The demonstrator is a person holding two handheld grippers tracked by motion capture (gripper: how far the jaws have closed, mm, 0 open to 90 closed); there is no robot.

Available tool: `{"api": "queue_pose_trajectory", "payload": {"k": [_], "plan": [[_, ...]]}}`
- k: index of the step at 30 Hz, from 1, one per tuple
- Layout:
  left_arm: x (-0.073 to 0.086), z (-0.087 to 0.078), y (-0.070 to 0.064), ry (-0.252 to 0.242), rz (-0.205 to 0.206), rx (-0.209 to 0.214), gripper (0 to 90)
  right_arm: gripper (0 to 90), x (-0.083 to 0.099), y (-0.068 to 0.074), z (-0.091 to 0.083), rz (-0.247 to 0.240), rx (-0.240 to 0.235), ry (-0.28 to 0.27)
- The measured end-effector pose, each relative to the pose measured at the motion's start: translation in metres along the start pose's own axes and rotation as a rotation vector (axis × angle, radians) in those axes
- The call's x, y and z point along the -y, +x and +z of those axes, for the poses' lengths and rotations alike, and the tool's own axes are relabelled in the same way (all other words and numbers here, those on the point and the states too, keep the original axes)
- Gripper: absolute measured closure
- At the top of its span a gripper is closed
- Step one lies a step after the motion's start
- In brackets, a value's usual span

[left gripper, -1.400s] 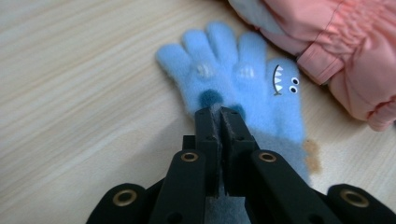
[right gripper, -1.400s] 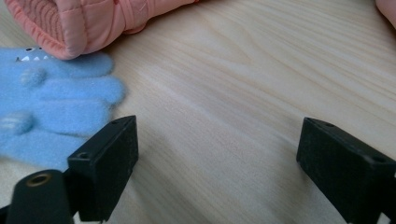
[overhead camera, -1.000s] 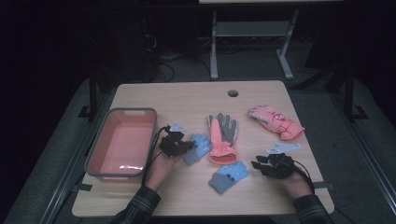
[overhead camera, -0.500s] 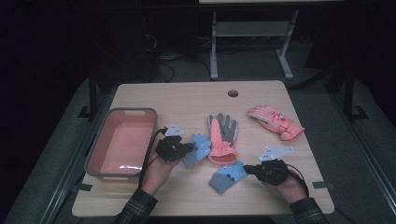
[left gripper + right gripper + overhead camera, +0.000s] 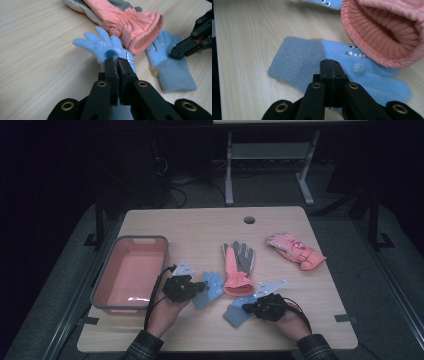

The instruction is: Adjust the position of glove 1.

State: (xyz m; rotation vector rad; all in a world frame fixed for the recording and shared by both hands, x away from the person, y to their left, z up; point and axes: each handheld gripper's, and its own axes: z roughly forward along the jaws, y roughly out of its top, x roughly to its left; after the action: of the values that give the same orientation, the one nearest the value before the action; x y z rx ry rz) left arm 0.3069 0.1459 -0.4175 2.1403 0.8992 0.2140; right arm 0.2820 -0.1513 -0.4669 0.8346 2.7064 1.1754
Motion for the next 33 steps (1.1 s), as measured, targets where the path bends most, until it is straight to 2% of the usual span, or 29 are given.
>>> {"api": "queue_pose_trajectory", "payload": {"k": [2, 14, 15, 17, 21, 22, 24, 26, 30, 33], "plan": [[0.001, -0.001, 0.0, -0.003, 0.002, 0.002, 87.2, 89.9, -0.001, 0.001, 0.001, -0.002, -0.005, 0.001], [0.014, -0.014, -0.005, -0.003, 0.02, -0.011, 87.2, 90.0, -0.008, 0.027, 0.016, -0.08, -0.13, 0.019], [0.015, -0.015, -0.005, -0.004, 0.021, -0.012, 87.2, 90.0, -0.009, 0.028, 0.018, -0.1, -0.135, 0.02], [0.015, -0.015, -0.005, 0.002, 0.03, -0.013, 87.2, 90.0, -0.012, 0.033, 0.022, -0.103, -0.159, 0.021], [0.017, -0.013, -0.005, 0.009, 0.038, -0.018, 87.1, 90.0, -0.017, 0.037, 0.028, -0.122, -0.176, 0.022], [0.017, -0.012, -0.006, 0.011, 0.041, -0.02, 87.1, 90.0, -0.02, 0.039, 0.032, -0.147, -0.186, 0.023], [0.017, -0.011, -0.007, 0.013, 0.047, -0.017, 87.1, 90.0, -0.024, 0.042, 0.037, -0.155, -0.205, 0.022], [0.017, -0.01, -0.007, 0.018, 0.054, -0.019, 87.1, 90.0, -0.029, 0.043, 0.043, -0.185, -0.204, 0.019], [0.018, -0.009, -0.007, 0.028, 0.066, -0.034, 87.1, 90.0, -0.037, 0.045, 0.051, -0.188, -0.217, 0.015], [0.019, -0.01, -0.006, 0.03, 0.072, -0.046, 87.1, 89.9, -0.038, 0.046, 0.05, -0.2, -0.204, 0.011]]}}
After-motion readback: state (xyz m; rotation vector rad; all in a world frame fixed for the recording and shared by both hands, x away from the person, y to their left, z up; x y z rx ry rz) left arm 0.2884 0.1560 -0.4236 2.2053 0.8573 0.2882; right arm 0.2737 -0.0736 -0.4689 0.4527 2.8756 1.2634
